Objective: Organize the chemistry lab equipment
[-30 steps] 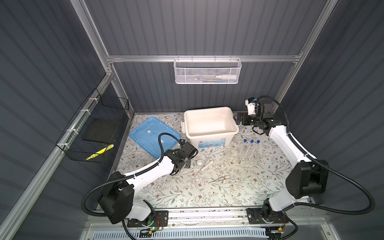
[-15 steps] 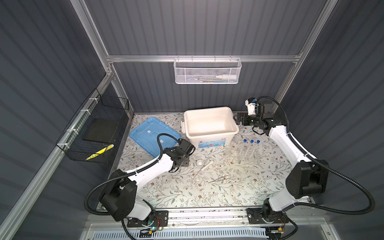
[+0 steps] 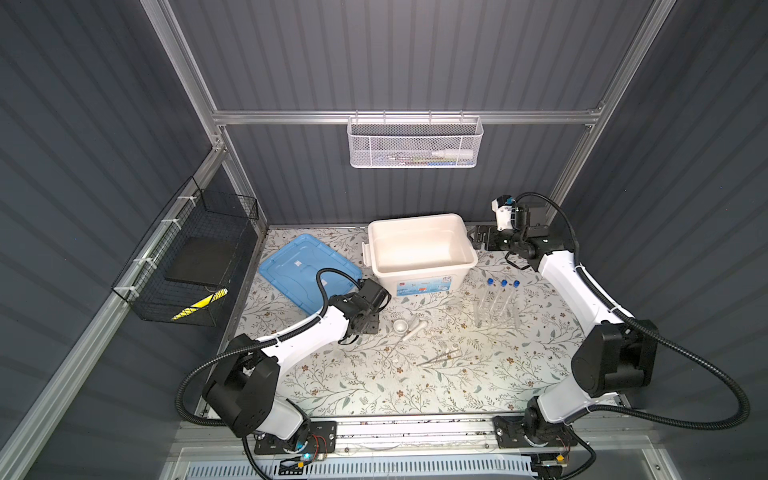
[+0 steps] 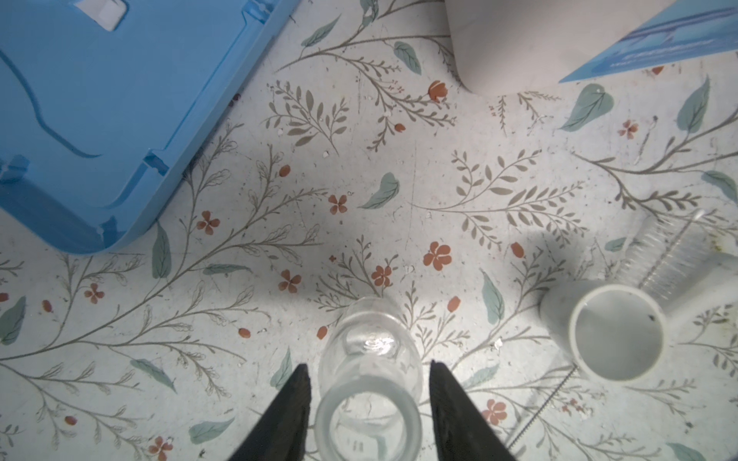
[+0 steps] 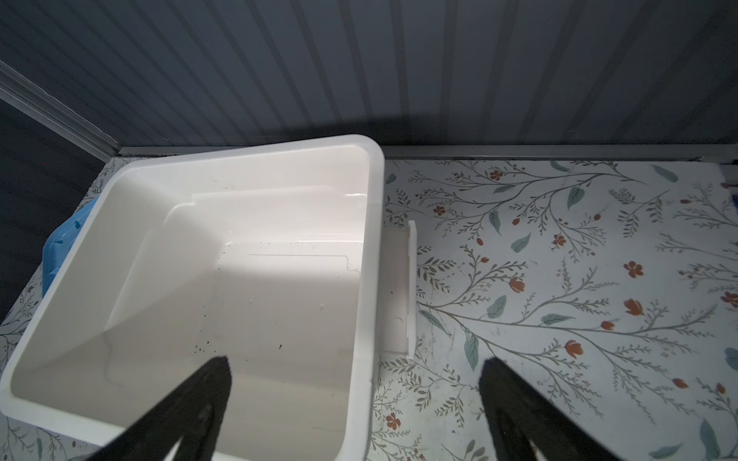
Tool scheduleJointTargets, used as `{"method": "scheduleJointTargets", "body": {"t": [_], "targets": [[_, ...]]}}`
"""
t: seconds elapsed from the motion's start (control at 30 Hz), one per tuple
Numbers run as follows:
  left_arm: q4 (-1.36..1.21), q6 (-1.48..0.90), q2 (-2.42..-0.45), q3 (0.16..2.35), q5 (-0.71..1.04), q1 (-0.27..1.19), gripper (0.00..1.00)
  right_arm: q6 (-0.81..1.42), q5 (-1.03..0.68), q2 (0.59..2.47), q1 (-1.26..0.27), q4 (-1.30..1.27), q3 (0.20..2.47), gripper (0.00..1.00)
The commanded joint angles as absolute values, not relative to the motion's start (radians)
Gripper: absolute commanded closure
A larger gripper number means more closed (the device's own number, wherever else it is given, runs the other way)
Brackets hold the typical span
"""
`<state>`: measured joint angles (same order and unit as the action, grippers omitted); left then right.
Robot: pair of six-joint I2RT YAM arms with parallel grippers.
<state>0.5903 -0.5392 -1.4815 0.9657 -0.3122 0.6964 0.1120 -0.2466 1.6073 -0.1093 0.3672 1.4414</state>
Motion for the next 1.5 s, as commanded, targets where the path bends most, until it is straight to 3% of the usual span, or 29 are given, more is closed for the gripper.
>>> {"method": "scheduleJointTargets", "body": {"t": [0.0, 0.43, 1.47], "targets": [[0.610, -0.525, -1.490, 0.966, -0.301, 0.689, 0.53, 0.117, -0.264, 1.605, -0.104, 0.377, 1.431, 0.01], [0.617, -0.516, -1.488, 0.963, -0.310, 0.689, 0.68, 0.123, -0.271, 1.603, -0.098, 0.376, 1.425, 0.01], [0.781, -0.427, -1.420, 1.166, -0.338, 0.689, 0.70, 0.146, -0.310, 1.603, -0.092, 0.352, 1.402, 0.01]]}}
